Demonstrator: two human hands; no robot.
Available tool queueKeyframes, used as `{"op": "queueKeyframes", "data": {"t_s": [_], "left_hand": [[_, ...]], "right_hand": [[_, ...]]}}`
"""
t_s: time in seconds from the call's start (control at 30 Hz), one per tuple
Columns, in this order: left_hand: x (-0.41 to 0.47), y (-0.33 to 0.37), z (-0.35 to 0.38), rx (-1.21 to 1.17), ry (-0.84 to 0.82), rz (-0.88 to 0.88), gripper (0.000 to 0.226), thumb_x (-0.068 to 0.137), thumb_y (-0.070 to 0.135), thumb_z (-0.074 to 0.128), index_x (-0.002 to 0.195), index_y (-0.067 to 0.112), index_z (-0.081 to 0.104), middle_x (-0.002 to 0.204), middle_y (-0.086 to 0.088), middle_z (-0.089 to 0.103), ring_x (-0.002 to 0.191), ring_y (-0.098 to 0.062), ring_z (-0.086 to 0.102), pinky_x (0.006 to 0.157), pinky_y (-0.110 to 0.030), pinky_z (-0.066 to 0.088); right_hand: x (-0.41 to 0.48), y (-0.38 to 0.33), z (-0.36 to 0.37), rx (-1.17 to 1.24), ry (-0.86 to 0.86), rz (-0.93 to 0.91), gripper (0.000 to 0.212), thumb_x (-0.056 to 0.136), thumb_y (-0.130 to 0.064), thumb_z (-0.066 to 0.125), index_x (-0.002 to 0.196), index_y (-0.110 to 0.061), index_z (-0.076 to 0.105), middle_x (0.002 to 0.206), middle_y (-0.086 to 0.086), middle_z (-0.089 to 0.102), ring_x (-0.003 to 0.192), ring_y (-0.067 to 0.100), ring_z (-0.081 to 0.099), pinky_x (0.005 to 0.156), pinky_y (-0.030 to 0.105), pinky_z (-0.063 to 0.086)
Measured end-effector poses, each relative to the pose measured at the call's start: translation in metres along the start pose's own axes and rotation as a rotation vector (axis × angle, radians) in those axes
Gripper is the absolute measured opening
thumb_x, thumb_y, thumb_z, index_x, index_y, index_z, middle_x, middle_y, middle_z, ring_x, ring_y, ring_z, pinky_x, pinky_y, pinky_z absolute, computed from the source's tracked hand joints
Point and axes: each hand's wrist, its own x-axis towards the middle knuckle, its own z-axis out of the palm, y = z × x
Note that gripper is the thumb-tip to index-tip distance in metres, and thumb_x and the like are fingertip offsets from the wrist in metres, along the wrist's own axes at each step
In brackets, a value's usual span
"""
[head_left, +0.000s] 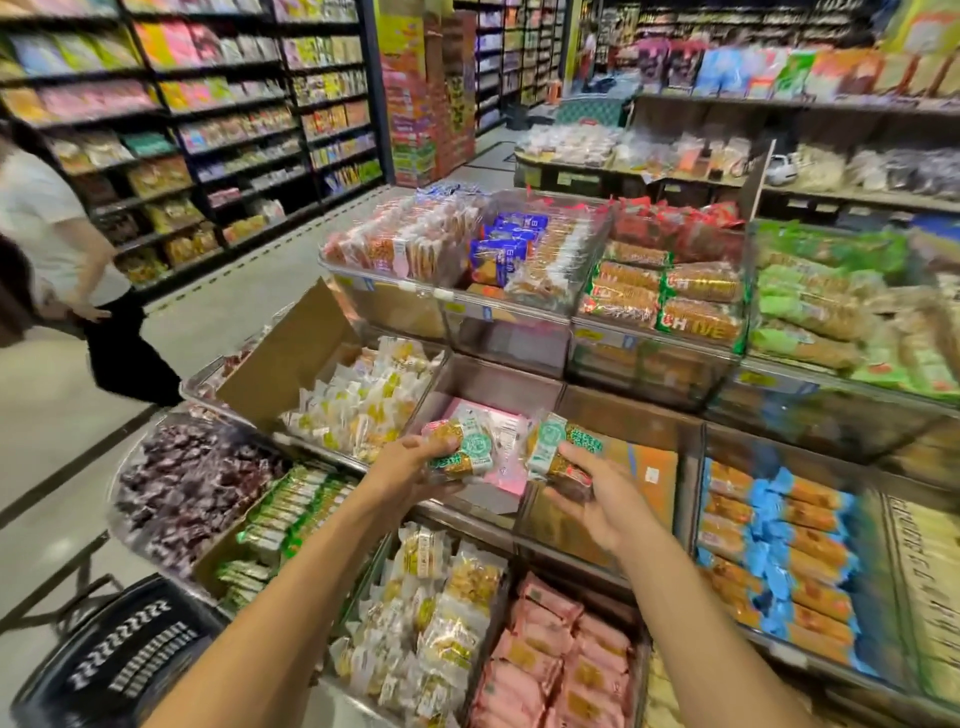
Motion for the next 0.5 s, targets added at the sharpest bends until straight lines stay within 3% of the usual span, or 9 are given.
{"op": "queueKeyframes", "data": {"t_s": [0.2,0.43,0.5], "left_hand": [[0.046,0.023,-0.022,0.061,-0.061,-0.024,0.020,0.094,0.008,0.073,0.106,-0.001,0.060,0.100,-0.023,0.077,0.077,-0.029,0.078,0.061,-0.035,0.063],[0.097,0.042,-0.054,0.104,-0.130,-0.010,0.029,0.095,0.010,0.073,0.116,-0.004,0.059,0.112,-0.027,0.074,0.085,-0.032,0.077,0.073,-0.042,0.066],[0.108,0.041,-0.060,0.099,-0.103,0.012,0.025,0.096,0.011,0.071,0.114,-0.005,0.062,0.106,-0.022,0.077,0.081,-0.028,0.078,0.065,-0.039,0.065]], "right_hand": [[0.031,0.003,0.032,0.064,0.044,-0.035,0.022,0.093,-0.010,0.076,0.113,-0.004,0.069,0.103,0.017,0.078,0.076,0.022,0.077,0.056,0.030,0.062],[0.059,0.021,0.066,0.141,0.136,-0.082,0.042,0.090,-0.012,0.079,0.126,0.001,0.063,0.104,0.018,0.078,0.083,0.023,0.077,0.062,0.031,0.062],[0.063,0.028,0.068,0.164,0.170,-0.092,0.043,0.091,-0.012,0.078,0.129,0.003,0.063,0.108,0.019,0.078,0.085,0.023,0.077,0.063,0.030,0.062]]}}
